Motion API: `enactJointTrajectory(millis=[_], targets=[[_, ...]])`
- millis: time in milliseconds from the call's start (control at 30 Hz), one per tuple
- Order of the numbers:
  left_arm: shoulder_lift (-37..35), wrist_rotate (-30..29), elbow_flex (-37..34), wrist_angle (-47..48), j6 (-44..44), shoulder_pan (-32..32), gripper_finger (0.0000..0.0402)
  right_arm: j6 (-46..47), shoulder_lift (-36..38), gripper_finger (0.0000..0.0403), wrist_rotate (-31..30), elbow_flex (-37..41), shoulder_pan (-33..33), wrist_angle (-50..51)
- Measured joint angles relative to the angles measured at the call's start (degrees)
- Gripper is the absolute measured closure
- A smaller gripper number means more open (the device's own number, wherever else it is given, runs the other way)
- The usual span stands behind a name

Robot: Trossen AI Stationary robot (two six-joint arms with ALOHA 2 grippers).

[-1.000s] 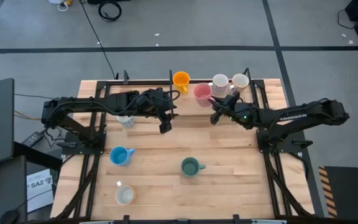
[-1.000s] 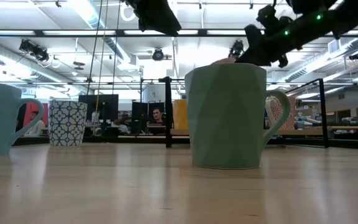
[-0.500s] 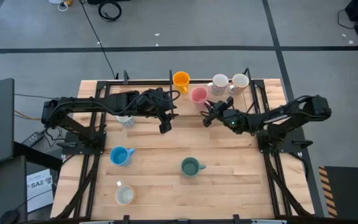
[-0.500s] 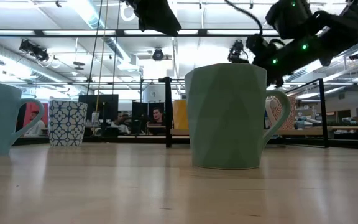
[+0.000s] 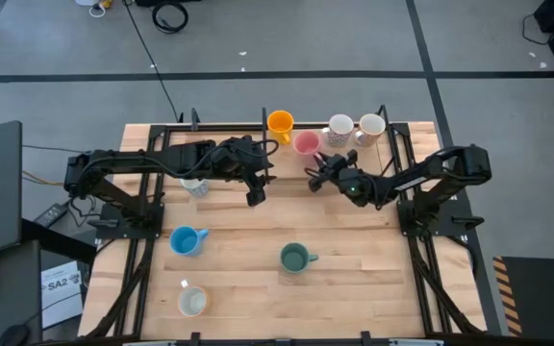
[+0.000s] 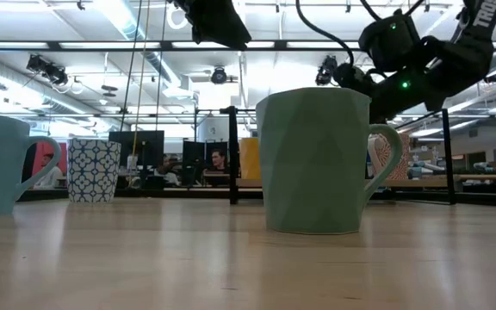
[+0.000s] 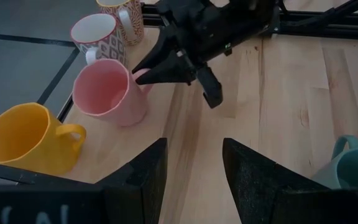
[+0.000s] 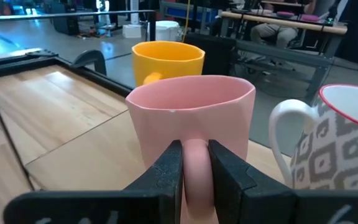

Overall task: Place coffee mugs
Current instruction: Put the pink mug on the shelf

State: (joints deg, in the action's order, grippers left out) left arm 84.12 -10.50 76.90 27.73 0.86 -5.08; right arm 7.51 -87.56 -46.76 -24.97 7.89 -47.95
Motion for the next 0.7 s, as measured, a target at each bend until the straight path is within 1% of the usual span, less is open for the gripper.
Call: enactJointTrajectory(millis=[233, 367, 467, 700], targets=[[0.00, 0.00, 0.00, 0.00, 0.00, 0.00, 0.0239, 0.48, -1.34, 0.0335, 0.44, 0.00, 1.96, -0.72], [0.00, 0.00, 0.00, -0.02, -0.01, 0.00, 0.0239, 0.48, -1.32, 0.0333, 2.22, 0.00, 2.91, -0.92], [0.00, 0.00, 0.00, -0.02, 0.00, 0.00, 0.0239, 0.48, -1.32, 0.0328, 3.37, 0.00, 3.55, -0.86], [0.00, 0.00, 0.00, -0.02, 0.00, 0.01, 0.0239, 0.44, -1.38, 0.0315, 3.54, 0.09, 4.38, -0.51]])
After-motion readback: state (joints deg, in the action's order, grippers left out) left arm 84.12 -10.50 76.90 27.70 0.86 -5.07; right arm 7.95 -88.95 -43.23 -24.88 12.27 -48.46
